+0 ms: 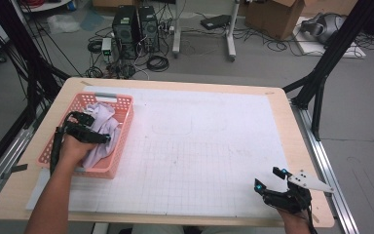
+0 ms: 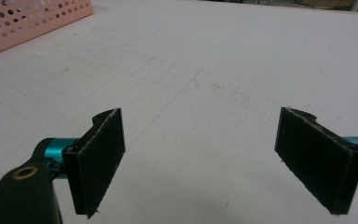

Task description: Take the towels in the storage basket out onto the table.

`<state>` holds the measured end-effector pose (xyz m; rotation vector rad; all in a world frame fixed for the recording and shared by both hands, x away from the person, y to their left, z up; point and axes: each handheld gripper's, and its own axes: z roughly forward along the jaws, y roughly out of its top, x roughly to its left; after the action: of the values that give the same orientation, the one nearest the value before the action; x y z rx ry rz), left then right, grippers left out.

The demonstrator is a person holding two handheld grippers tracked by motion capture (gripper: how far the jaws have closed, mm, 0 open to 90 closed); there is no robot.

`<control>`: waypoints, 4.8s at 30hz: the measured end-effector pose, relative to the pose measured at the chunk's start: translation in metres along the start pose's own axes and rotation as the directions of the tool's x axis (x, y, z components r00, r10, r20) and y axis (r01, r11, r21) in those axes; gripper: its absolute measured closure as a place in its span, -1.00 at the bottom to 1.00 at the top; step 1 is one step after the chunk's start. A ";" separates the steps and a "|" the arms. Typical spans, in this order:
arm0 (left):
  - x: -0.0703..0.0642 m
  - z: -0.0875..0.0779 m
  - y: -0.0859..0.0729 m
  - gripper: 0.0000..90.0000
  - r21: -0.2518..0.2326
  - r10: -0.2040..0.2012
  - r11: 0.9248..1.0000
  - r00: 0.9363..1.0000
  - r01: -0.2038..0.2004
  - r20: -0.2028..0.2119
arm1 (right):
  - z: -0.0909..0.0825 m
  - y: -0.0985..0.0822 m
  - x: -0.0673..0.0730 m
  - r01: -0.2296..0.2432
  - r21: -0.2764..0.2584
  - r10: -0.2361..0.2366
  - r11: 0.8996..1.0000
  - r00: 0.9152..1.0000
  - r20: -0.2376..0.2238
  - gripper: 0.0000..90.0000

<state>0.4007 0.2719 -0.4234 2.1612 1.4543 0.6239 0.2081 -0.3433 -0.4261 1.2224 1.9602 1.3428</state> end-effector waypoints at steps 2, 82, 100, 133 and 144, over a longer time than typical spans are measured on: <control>0.000 0.000 0.000 -0.77 0.005 0.008 1.000 1.000 -0.008 -0.016 | 0.000 0.000 0.000 0.001 0.000 -0.001 1.000 1.000 0.000 -0.67; -0.037 -0.109 0.030 0.36 -0.730 0.242 0.639 0.837 0.244 0.491 | -0.001 0.003 -0.001 -0.016 -0.024 0.016 1.000 1.000 -0.006 -0.67; -0.133 -0.090 0.051 0.36 -0.721 0.432 0.679 0.717 0.141 0.547 | -0.001 0.004 0.000 -0.022 -0.027 0.022 0.999 1.000 -0.011 -0.67; -0.218 0.001 0.058 -0.37 -0.508 0.225 0.857 0.824 0.086 0.520 | 0.001 0.004 -0.002 -0.014 -0.022 0.014 1.000 1.000 -0.021 -0.67; -0.198 -0.034 0.038 -0.55 -0.581 0.264 0.806 0.806 0.118 0.529 | 0.001 0.004 -0.002 -0.015 -0.022 0.014 1.000 1.000 -0.020 -0.67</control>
<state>0.3408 0.0784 -0.3967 1.6816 0.6998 0.3108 0.2115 -0.3441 -0.4229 1.2199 1.9487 1.3847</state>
